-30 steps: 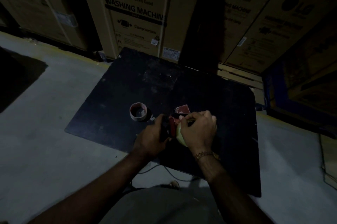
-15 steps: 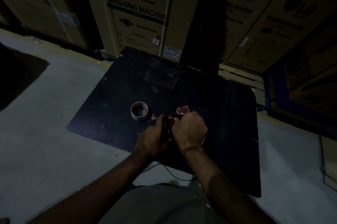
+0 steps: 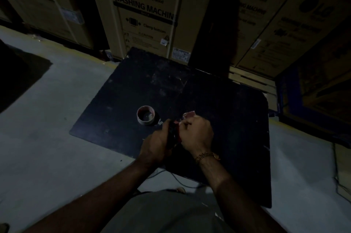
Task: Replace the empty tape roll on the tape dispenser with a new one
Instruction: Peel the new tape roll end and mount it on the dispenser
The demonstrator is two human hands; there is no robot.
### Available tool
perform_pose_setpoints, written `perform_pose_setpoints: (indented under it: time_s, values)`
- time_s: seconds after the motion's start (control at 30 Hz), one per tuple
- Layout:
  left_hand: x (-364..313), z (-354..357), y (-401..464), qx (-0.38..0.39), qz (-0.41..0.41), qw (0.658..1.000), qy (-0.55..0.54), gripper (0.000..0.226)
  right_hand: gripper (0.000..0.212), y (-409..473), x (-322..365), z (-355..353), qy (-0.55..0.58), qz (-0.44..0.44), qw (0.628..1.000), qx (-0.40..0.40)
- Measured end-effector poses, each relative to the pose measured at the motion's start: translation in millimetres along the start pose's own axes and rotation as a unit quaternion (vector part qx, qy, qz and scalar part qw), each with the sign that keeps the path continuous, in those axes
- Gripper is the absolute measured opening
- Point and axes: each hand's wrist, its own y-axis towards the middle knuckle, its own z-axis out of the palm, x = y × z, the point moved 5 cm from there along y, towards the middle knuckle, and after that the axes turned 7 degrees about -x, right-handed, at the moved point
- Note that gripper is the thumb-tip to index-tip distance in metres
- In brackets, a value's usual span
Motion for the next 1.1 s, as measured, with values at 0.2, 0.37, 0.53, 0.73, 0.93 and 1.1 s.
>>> perform_pose_setpoints:
  time_s: [0.2,0.37,0.53,0.73,0.93,1.1]
  values:
    - [5,4,4,-0.012,0.014,0.999,0.03,0.09,0.022,10,0,1,0.013,-0.107,0.994,0.009]
    - [6,2,10,-0.045,0.033,0.998,0.009,0.082,0.021,18,6,1,-0.015,-0.173,0.984,-0.029]
    - [7,3,14,-0.051,0.084,0.994,0.053,0.086,0.017,20,4,3,0.008,-0.206,0.975,-0.084]
    - [13,7,12,-0.013,0.077,0.993,0.089,0.083,0.014,29,2,15,0.113,-0.173,0.978,-0.042]
    - [11,9,2,0.006,0.065,0.992,0.105,0.088,0.014,49,-13,21,0.193,-0.03,0.98,-0.035]
    - [14,3,7,0.005,0.065,0.99,0.127,0.085,0.028,52,-22,28,0.268,0.075,0.96,-0.037]
